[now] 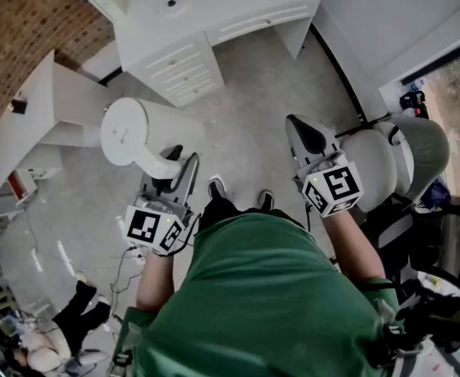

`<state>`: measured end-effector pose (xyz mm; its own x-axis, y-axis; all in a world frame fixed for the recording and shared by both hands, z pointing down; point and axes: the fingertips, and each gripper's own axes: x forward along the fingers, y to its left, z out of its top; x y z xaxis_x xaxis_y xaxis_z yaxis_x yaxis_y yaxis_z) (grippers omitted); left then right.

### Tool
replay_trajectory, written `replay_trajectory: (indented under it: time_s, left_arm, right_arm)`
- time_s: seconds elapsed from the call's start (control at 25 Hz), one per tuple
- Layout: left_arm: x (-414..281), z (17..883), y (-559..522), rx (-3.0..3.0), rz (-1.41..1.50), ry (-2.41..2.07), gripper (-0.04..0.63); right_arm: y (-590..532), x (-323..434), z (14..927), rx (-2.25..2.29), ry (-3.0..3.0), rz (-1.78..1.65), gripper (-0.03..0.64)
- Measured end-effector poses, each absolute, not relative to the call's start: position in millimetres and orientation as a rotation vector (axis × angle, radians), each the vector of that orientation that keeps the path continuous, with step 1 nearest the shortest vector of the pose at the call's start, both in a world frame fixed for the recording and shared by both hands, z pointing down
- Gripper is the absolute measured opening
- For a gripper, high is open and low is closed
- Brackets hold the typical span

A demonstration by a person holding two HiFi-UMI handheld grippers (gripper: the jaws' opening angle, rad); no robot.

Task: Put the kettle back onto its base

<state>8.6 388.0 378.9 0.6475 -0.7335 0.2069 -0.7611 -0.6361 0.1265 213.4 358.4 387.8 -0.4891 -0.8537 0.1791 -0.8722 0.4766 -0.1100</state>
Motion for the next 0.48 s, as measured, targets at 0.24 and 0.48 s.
replay_trajectory:
  time_s: [0.24, 0.48]
  left_arm:
    - [-25, 373, 419, 2.694, 0.236, -1.216, 0.14]
    - [-80, 369, 428, 2.731, 0.306, -1.224, 0.14]
  right_arm:
    - [390, 180, 390, 1.553, -2.596, 0.34, 0.012]
    - [393, 132, 392, 1.57, -2.567, 0.368, 0.012]
